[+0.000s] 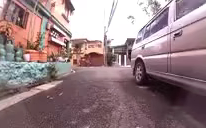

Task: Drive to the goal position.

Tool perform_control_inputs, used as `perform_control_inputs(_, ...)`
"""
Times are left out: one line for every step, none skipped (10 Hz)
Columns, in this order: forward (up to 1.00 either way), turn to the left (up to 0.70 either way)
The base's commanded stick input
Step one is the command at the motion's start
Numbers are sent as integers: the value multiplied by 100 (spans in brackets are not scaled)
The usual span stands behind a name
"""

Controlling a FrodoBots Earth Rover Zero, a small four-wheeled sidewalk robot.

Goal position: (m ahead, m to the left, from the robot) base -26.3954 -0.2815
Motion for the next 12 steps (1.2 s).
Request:
perform_control_inputs(0, 70)
perform_control_inputs(0, 70)
perform_control_inputs(0, 70)
perform_control_inputs(0, 70)
perform_control_inputs(0, 70)
perform_control_inputs(0, 70)
perform_control_inputs(0, 70)
perform_control_inputs(0, 70)
perform_control_inputs(0, 70)
perform_control_inputs(0, 70)
perform_control_inputs(0, 70)
perform_control_inputs(0, 70)
